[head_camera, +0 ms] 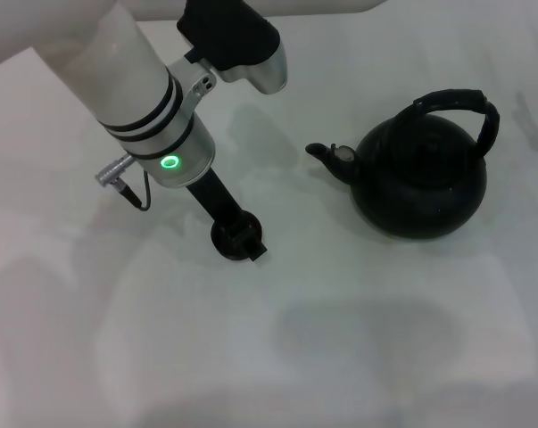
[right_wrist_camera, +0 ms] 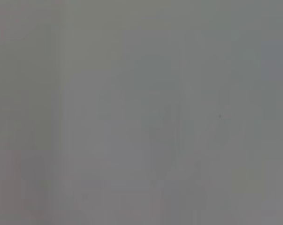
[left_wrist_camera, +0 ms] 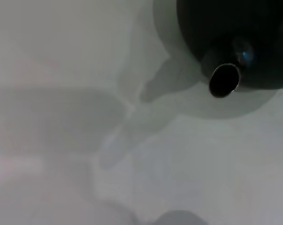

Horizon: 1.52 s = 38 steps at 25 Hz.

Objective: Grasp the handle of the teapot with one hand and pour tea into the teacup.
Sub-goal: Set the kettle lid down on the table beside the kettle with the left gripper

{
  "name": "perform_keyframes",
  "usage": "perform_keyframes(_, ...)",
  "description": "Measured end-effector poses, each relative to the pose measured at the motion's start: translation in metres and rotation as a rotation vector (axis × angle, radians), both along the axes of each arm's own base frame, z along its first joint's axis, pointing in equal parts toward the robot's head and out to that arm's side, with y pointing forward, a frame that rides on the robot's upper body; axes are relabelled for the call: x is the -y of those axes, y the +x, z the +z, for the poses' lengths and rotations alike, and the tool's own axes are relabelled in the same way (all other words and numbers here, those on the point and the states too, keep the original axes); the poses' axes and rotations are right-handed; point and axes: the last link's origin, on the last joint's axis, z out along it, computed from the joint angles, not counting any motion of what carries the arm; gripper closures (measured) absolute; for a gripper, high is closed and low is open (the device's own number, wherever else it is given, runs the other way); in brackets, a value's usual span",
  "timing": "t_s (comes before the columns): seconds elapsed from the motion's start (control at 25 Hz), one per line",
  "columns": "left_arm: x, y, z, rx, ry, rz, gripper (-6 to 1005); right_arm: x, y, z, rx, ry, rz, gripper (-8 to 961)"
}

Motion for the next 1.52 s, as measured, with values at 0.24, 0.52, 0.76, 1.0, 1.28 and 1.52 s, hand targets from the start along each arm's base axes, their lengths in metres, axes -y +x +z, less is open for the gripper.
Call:
perform_keyframes(0.24,-0.002,-0.001,0.000,-0.011,0.004,0.001,300,0.000,0.000,-0.001,-0.001,-0.003,-0.003,87)
perform_keyframes(0.52,-0.002,0.000,-0.001,-0.036,0.001,-0.013,299,0.000,0.000,-0.001,-0.001,-0.003,-0.004,87)
perform_keyframes(0.76,-0.005,0.001,-0.003,-0.052,0.005,-0.003,300,0.000,0.000,-0.001,-0.002,-0.003,-0.004,87)
perform_keyframes(1.0,-0.006,-0.001,-0.003,-0.054,0.018,0.017,299,0.001,0.002,-0.001,-0.020,-0.007,-0.010,88)
perform_keyframes(1.28,-0.009,-0.001,-0.002,-0.075,0.046,0.026,300,0.001,0.002,-0.001,-0.022,-0.008,-0.012,88)
perform_keyframes(1.52,-0.010,-0.001,-0.001,-0.088,0.063,0.027,299,0.001,0.003,0.000,-0.021,-0.008,-0.013,88)
